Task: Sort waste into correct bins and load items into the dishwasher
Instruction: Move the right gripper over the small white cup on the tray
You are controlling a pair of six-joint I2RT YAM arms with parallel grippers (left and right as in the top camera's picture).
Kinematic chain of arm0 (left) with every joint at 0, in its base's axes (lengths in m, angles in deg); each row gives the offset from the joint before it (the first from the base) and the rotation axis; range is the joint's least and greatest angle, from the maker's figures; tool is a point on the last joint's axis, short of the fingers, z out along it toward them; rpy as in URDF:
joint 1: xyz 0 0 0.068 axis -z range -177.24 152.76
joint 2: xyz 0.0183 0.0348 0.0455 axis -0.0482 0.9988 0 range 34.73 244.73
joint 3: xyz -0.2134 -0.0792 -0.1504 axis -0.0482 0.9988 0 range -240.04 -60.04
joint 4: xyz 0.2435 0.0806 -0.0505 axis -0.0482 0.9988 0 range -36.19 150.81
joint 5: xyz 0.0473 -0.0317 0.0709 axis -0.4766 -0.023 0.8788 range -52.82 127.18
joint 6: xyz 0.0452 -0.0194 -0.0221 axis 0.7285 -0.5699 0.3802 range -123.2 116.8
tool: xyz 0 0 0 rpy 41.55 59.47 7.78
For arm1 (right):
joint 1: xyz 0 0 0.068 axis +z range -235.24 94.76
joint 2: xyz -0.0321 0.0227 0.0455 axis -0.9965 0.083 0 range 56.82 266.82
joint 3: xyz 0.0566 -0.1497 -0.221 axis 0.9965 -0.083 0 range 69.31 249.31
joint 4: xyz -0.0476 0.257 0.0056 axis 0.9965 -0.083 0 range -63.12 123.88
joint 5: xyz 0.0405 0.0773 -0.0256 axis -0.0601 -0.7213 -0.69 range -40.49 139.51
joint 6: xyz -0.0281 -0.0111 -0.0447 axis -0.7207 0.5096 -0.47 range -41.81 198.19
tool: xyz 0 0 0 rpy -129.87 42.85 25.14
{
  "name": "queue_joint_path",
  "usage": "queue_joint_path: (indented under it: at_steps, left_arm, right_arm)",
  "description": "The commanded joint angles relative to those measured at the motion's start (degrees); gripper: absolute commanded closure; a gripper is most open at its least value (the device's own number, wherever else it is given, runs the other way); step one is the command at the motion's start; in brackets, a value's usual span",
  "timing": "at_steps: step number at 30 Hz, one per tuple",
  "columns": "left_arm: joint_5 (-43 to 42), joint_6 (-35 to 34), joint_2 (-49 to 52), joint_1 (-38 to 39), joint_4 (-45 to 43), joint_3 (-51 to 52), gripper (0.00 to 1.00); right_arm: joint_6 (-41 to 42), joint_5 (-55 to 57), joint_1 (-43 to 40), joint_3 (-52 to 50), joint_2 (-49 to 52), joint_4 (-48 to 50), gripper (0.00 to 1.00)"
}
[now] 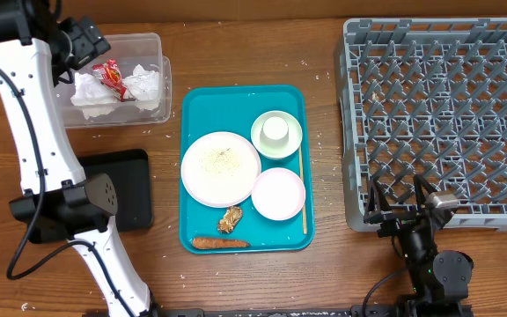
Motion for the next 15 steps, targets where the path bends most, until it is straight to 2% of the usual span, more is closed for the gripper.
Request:
queue_joint_path:
  at_steps: [1,4,9,12,15]
  left_arm:
    - [-3.63,-2.86,-0.31,-1.20,-0.44,-0.55,0.00]
    - [-3.50,-2.95,-0.31,-1.53,-0.44,-0.55,0.00]
    - [-3.50,-2.95,-0.31,-1.44,-0.44,-0.55,0.00]
    - [-3.50,-2.95,-0.31,-1.46,-0.44,-0.55,0.00]
    - [-3.50,-2.95,-0.31,-1.46,-0.44,-0.55,0.00]
  right_arm:
    - [-0.02,2.51,-0.17,-0.61,-0.42,2.47,0.00]
    - [2.97,-0.39,-0.07,-0.61,-0.42,11.41,0.00]
    - [16.74,-16.79,-0.04,-0.61,-0.42,26.14,0.00]
    - [16.83,-17.03,-0.07,-0.61,-0.42,32.72,0.00]
    - [17.35,-15.15,-0.04,-0.50,-0.42,49.27,0.00]
